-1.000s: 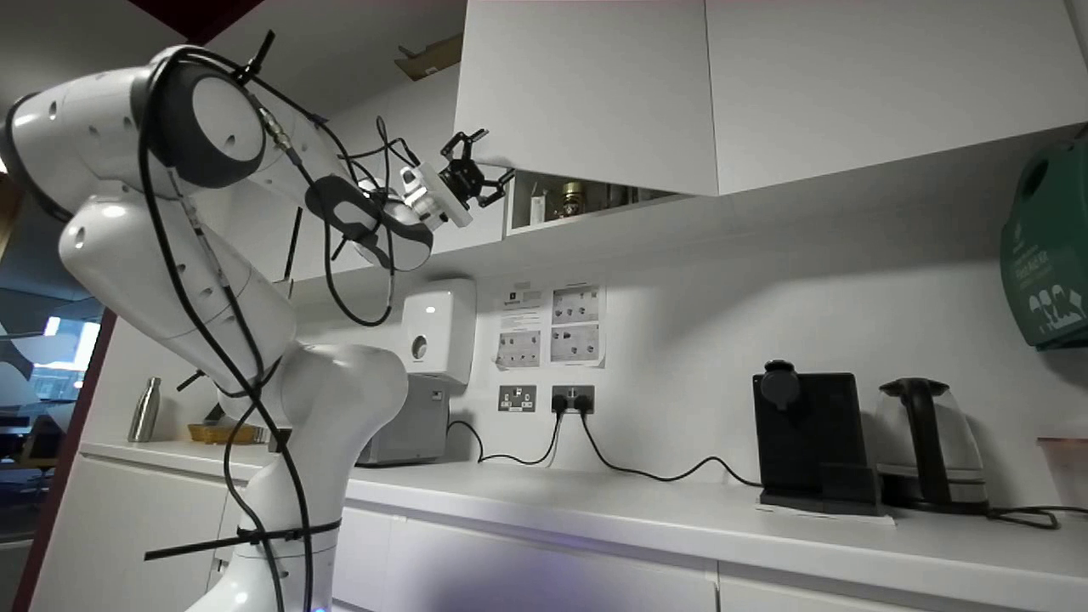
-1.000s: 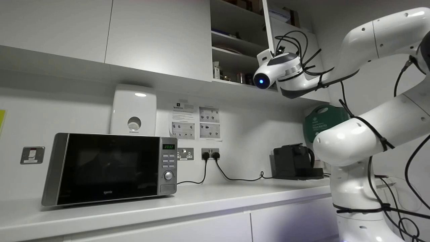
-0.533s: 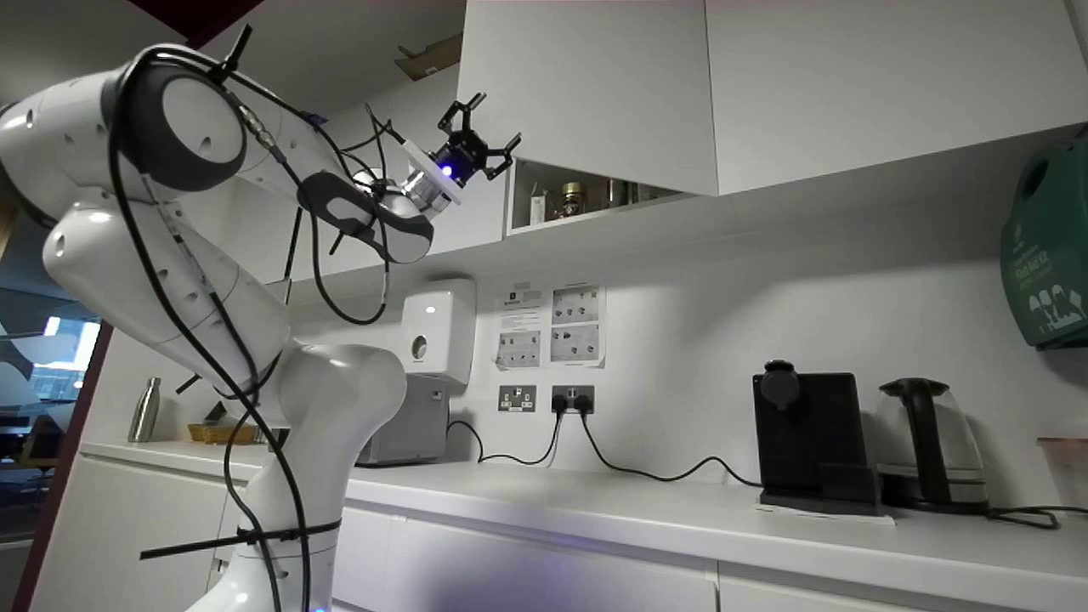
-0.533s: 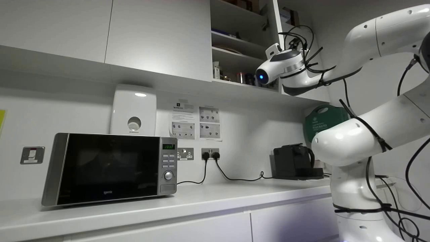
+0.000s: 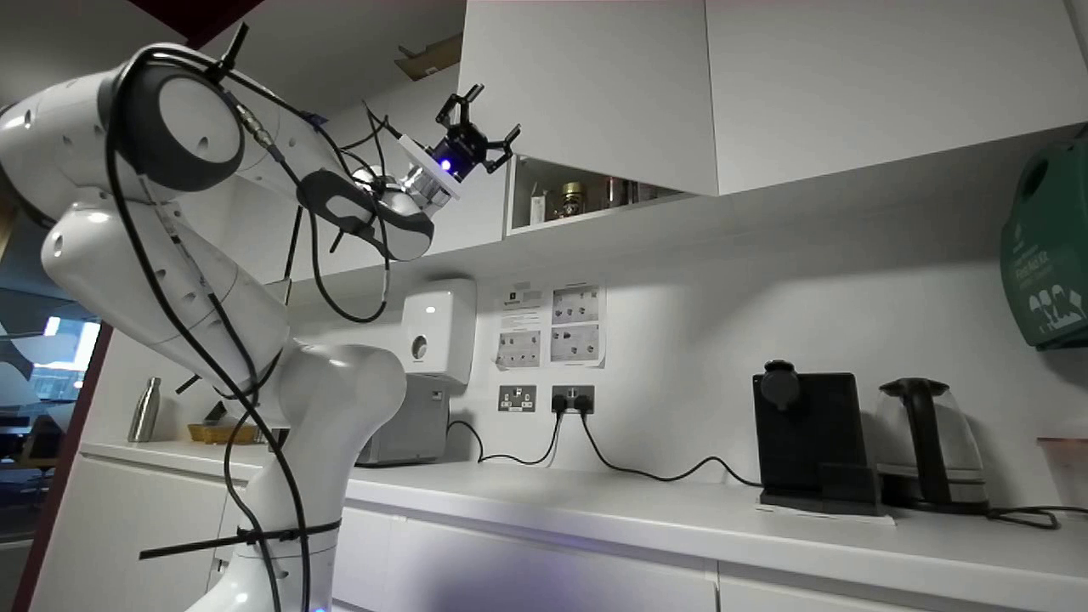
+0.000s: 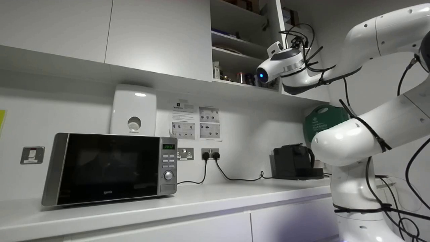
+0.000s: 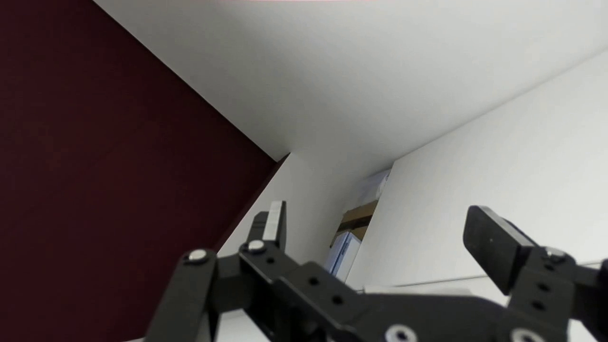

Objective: Open the cupboard fully

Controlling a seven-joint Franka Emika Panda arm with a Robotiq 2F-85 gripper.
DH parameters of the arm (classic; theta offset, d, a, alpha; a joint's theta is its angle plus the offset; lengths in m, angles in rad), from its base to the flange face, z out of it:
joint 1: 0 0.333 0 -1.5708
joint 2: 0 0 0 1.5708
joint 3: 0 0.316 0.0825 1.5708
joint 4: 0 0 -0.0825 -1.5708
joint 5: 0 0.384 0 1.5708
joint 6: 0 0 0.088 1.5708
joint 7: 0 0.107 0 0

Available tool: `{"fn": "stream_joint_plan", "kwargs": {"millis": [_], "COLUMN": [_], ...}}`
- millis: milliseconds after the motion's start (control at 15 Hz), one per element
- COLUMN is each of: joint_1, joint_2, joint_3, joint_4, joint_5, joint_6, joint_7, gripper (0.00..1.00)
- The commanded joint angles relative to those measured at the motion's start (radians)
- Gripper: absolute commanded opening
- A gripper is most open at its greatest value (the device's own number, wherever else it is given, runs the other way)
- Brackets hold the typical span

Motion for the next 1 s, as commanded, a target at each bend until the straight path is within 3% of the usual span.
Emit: {"fn": "stream_joint_plan", "kwargs": {"millis": [0,533,933], "joint_1": [0.020,0.161,0.204], "joint_2": [0.005,-0.010,0.021], "joint_3": [-0.004,0.093,0.177], "joint_4": [0.000,-0.049,-0.115], "joint_5": [-0.008,0.138,0.206], "joint_6": [-0.018,0.003,-0.019], "joint_7": [-0.007,-0.022,-0.025], "gripper": [1.00,1.00,1.00]}}
